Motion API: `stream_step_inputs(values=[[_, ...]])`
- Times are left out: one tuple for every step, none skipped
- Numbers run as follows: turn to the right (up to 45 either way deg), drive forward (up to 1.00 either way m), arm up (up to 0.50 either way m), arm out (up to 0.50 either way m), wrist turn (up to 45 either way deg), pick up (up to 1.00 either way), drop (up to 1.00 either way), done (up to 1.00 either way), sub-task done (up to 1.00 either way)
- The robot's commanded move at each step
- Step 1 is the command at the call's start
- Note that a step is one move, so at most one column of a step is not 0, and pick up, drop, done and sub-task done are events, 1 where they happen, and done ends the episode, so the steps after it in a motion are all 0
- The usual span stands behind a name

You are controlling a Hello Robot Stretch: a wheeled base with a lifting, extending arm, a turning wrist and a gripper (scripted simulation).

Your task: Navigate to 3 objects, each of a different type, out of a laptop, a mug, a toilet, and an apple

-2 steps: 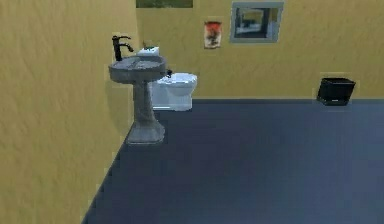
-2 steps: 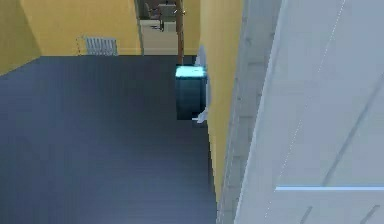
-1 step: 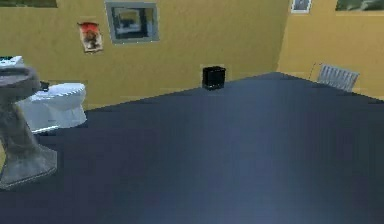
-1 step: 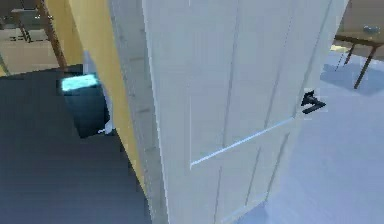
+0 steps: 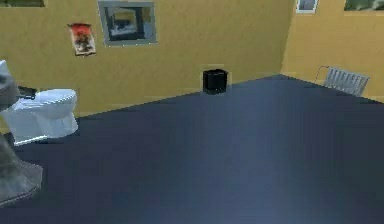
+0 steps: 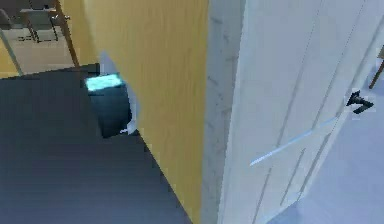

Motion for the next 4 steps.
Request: stream_step_inputs(values=[[45.0,0.0,0.0,0.0,0.0,0.0,0.0,0.0,0.0],[3.0,0.0,0.0,0.0,0.0,0.0,0.0,0.0,0.0],[0.0,1.0,0.0,0.0,0.0,0.0,0.0,0.0,0.0],[3.0,0.0,0.0,0.0,0.0,0.0,0.0,0.0,0.0]])
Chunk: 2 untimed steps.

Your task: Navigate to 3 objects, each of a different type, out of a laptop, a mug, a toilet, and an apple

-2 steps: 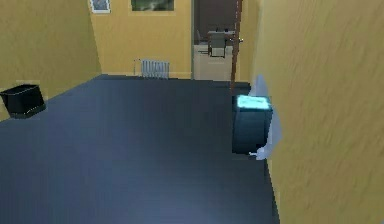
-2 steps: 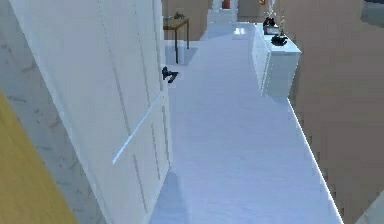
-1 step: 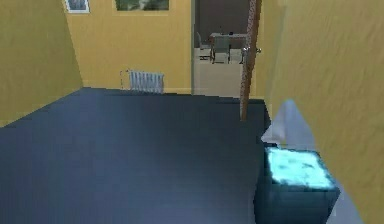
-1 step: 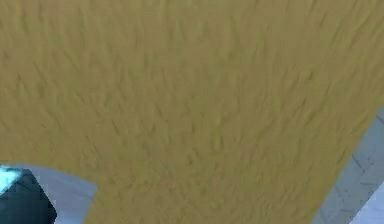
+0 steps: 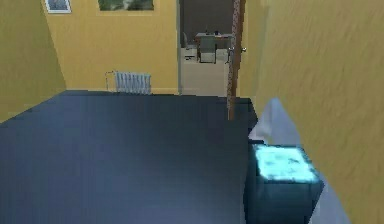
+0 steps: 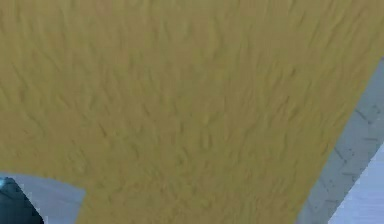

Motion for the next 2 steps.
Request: stream_step_inputs(values=[[0.0,0.8,0.0,0.0,0.0,0.0,0.0,0.0,0.0],[27.0,0.0,0.0,0.0,0.0,0.0,0.0,0.0,0.0]])
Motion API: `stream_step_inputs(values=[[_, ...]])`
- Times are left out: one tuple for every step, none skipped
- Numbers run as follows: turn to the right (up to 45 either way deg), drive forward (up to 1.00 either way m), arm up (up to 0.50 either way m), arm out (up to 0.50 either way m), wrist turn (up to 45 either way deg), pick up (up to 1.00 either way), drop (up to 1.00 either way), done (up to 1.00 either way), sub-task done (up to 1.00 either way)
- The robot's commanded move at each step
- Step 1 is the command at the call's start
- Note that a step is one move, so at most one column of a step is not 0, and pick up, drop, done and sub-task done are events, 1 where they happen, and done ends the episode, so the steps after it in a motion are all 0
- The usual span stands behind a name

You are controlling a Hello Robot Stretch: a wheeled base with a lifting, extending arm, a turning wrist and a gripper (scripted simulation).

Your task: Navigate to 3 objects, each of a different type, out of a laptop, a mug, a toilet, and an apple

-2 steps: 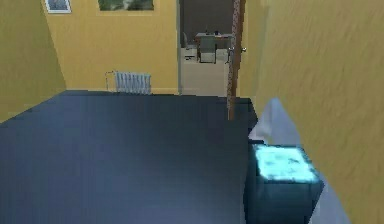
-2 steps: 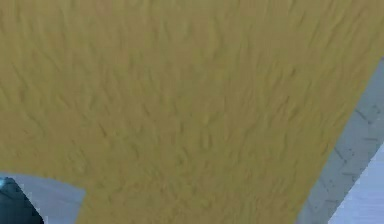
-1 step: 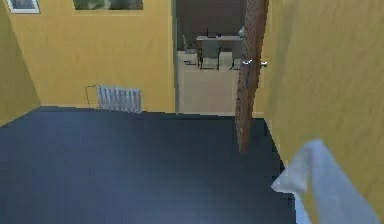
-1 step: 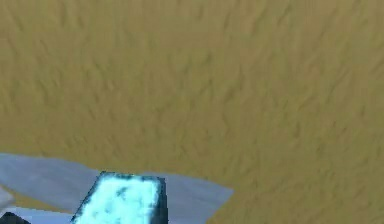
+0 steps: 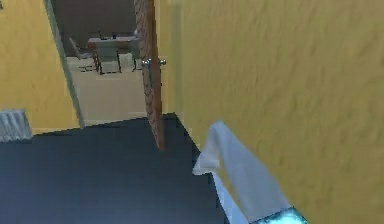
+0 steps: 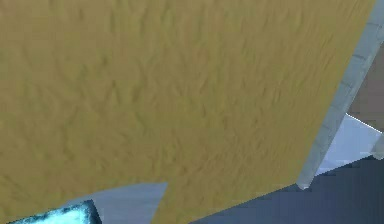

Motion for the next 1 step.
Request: stream_step_inputs(values=[[0.0,0.05,0.0,0.0,0.0,0.0,0.0,0.0,0.0]])
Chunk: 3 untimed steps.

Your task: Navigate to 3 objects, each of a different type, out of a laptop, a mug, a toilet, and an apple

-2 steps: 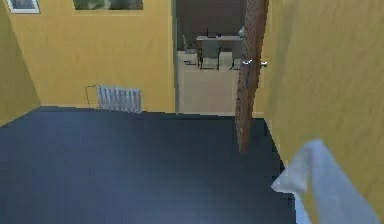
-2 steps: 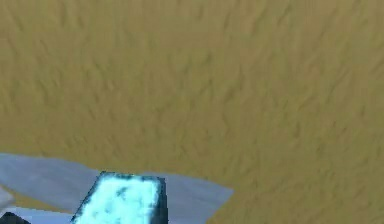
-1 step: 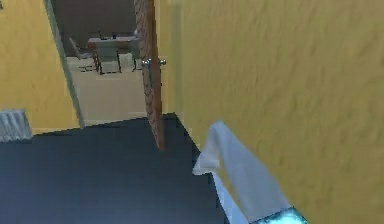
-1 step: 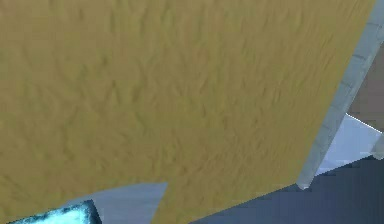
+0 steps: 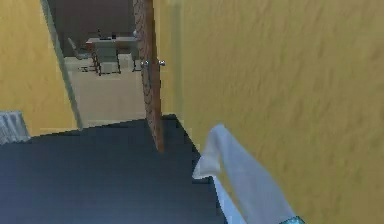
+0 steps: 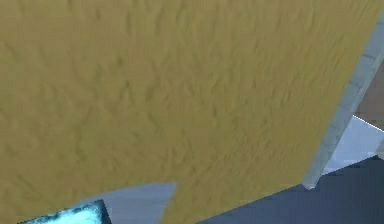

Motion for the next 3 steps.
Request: stream_step_inputs(values=[[-21.0,0.0,0.0,0.0,0.0,0.0,0.0,0.0,0.0],[0.0,1.0,0.0,0.0,0.0,0.0,0.0,0.0,0.0],[0.0,1.0,0.0,0.0,0.0,0.0,0.0,0.0,0.0]])
